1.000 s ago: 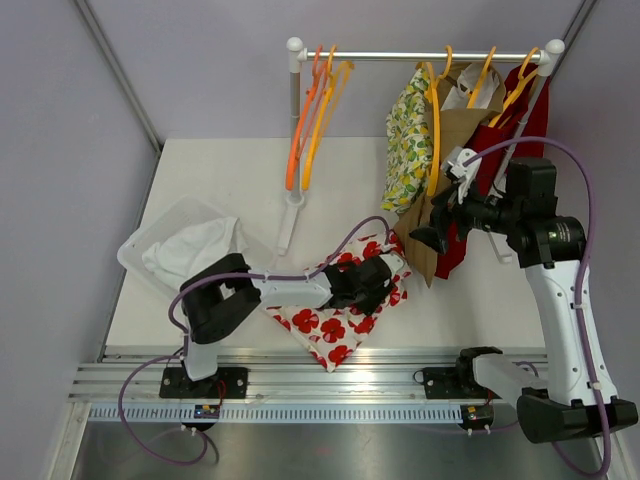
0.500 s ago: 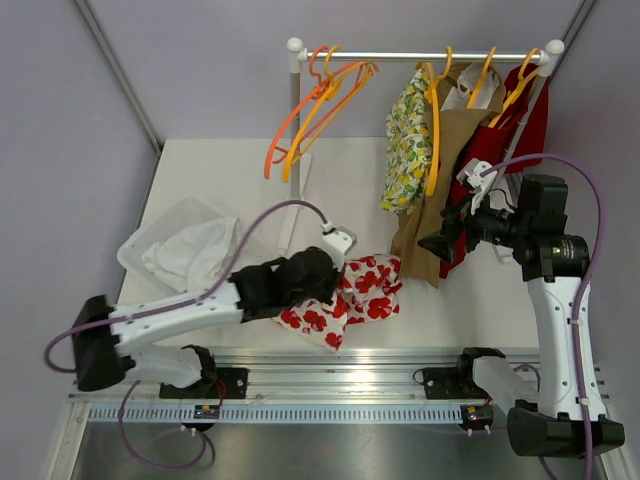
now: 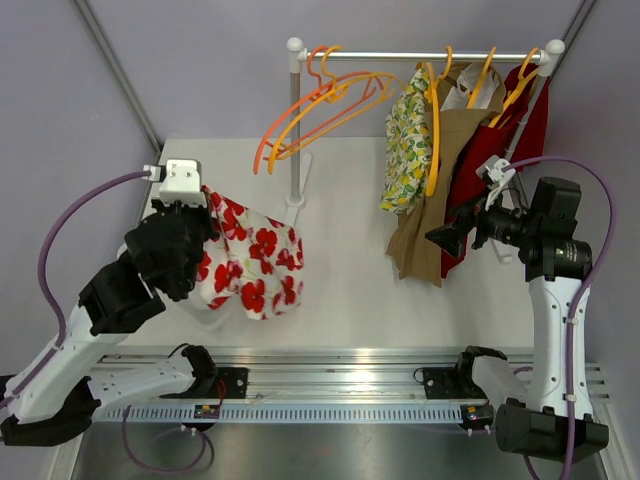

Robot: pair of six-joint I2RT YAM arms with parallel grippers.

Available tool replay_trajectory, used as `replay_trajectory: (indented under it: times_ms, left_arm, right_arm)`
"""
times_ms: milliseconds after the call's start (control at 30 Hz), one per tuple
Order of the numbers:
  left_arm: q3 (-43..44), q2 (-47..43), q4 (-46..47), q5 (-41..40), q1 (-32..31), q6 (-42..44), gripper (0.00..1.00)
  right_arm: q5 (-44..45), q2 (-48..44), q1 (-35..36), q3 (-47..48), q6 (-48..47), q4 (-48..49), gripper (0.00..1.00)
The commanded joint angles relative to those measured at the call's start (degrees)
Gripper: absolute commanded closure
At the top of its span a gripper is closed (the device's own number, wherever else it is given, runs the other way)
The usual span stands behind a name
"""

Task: Remove the skirt from the hanger

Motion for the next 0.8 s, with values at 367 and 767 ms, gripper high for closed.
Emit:
replay_trajectory:
  times_ms: [367, 767]
  left_arm:
    - [-4.7, 5.0, 5.4, 8.1, 31.3, 7.4, 1.00]
    - [-22.0, 14.9, 9.5, 45.8, 44.9, -11.9, 0.81]
  right_arm:
    - [-2.5, -0.4, -1.5, -0.6, 2.5, 4.5, 0.01]
    - [-8.9, 1.0, -1.6, 4.2, -3.0, -1.7, 0.01]
